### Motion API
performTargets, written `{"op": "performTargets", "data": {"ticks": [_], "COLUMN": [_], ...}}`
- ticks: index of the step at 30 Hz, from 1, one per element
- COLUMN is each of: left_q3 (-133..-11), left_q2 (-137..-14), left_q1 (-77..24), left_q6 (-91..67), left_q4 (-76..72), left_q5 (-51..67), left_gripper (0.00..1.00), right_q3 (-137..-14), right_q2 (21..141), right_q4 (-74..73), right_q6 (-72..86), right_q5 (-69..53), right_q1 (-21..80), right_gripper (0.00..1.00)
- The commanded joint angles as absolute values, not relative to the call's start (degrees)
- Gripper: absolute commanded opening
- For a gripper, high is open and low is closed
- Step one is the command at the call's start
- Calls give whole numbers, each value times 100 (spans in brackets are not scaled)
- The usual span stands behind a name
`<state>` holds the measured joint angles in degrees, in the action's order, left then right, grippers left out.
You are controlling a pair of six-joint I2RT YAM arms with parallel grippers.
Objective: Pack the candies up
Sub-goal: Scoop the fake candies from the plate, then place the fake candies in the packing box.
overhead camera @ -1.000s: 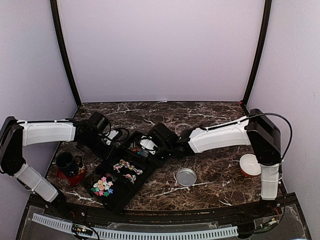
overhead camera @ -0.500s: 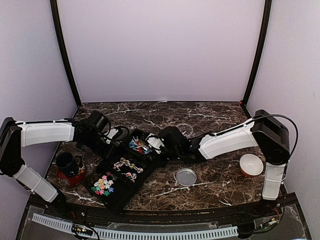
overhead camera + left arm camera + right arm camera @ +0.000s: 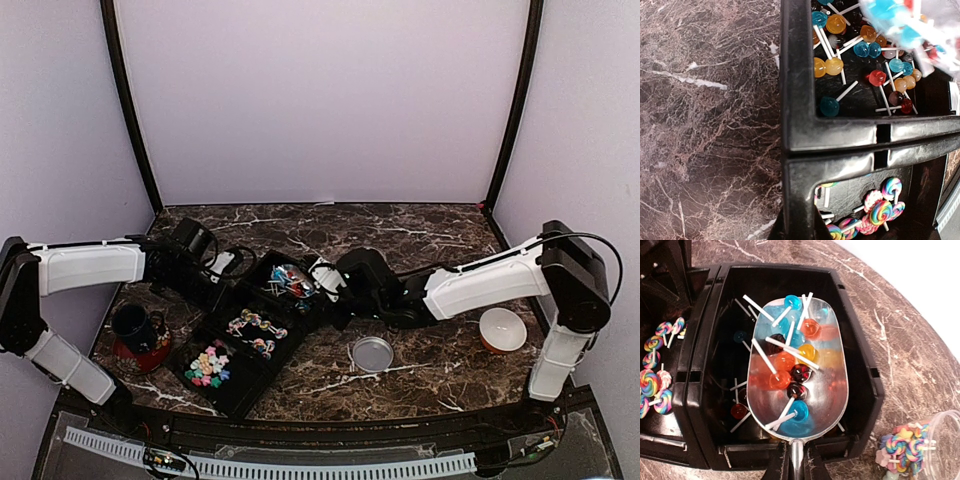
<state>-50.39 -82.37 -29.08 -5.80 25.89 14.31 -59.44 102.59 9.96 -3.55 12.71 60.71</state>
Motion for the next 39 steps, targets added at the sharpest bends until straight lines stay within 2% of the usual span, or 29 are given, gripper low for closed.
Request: {"op": "performTargets", "data": {"ticks": [1, 15, 29, 39], "left_q3": [-5157, -5159, -5164, -5160], "left_q2": [-7875, -7875, -7857, -7841], "left_q1": [-2873, -2862, -2862, -2857], "left_q6": [-703, -704, -712, -716], "left_q4": [2235, 2246, 2266, 2273], "left_q5": [1811, 1800, 1775, 1775], "left_gripper": [0, 0, 0, 0], "right_q3": [-5773, -4723, -5606, -6300], "right_q2": [9896, 8717, 7456, 7402], "right_q4": [1532, 2848, -1053, -3296], "right_q6": [-305, -12, -222, -25], "right_q5": [1507, 1368, 2066, 2101], "right_q1": [6006, 5856, 5546, 5200], "right_gripper": [0, 0, 0, 0]}}
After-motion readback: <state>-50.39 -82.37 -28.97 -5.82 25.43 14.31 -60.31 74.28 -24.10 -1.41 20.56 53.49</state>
